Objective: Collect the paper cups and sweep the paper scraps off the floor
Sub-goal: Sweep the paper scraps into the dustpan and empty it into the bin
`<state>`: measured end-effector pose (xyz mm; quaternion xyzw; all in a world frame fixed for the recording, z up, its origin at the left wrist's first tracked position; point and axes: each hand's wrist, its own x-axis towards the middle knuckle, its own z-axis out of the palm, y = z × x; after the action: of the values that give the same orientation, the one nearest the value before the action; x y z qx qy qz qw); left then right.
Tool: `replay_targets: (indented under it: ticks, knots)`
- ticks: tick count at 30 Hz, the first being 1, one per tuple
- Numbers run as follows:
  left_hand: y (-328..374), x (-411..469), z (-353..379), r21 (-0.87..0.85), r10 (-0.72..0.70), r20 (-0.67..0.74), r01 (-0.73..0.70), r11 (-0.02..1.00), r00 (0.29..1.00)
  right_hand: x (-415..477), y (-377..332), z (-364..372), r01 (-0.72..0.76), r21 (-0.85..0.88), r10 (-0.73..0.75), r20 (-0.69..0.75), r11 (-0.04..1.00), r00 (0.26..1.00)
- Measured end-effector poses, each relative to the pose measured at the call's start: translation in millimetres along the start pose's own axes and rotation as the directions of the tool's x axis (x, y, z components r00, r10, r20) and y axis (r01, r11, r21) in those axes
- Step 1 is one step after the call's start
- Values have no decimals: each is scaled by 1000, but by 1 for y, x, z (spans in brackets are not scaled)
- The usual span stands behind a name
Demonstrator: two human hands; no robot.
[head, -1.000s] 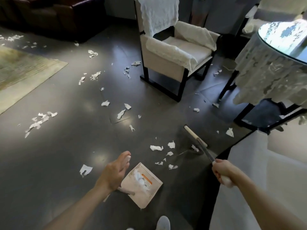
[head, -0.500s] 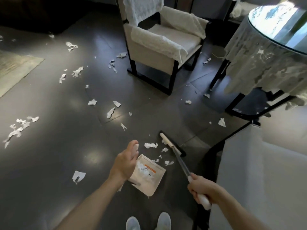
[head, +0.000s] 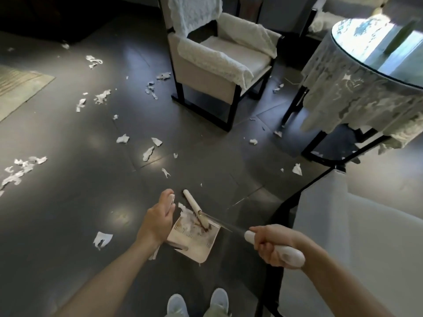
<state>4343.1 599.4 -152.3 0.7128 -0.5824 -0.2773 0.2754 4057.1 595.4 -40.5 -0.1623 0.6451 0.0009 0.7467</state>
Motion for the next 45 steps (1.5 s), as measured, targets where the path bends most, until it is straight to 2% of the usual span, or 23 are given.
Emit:
replay_targets:
  ticks: [6,8,9,11,15,17,20,23,26,28,30,32,38,42,45]
  knots:
    - [-23,-33,-32,-14,-74,-66,74,997,995,25,-39,25,74,-219,-86,-49,973,995]
    - [-34,-44,-41,-4,-97,-88,97,995,991,38,-57,35,94,-358,-130,-78,929,989]
    - [-41,-48,-44,-4,-114,-99,114,993,989,46,-65,41,108,-491,-172,-85,864,982]
    - [-52,-54,-51,-31,-160,-111,157,987,981,65,-75,52,142,-727,-286,-79,672,955]
    - [-68,-50,-63,-37,-186,-135,182,983,973,108,-79,70,95,-860,-342,-96,501,935]
    - [-75,-42,-70,-9,-183,-173,184,983,968,123,-70,83,71,-887,-336,-98,456,937]
    - [-78,-29,-75,1,-200,-190,204,979,961,130,-46,109,49,-869,-248,-86,492,965]
    - [-74,-17,-75,-6,-160,-194,162,987,968,116,-24,133,34,-866,-151,-49,500,987]
    - [-72,-4,-75,-6,-155,-222,157,988,963,91,-28,148,47,-859,-74,10,511,997]
    - [-74,-1,-78,-17,-181,-254,183,983,950,72,-43,150,48,-826,-62,16,561,998]
    - [-79,-4,-86,-32,-187,-263,186,982,946,54,-60,150,66,-744,-58,36,664,998]
    - [-89,-5,-101,-36,-187,-268,184,982,945,38,-75,152,97,-676,-66,71,731,995]
    - [-112,20,-166,-50,-163,-362,156,987,918,22,-122,195,236,-633,-176,158,737,972]
    - [-122,57,-209,-140,-147,-421,96,985,895,35,-165,227,340,-577,-283,189,743,940]
    - [-130,95,-240,-95,-114,-492,78,992,863,55,-208,245,419,-578,-383,191,701,904]
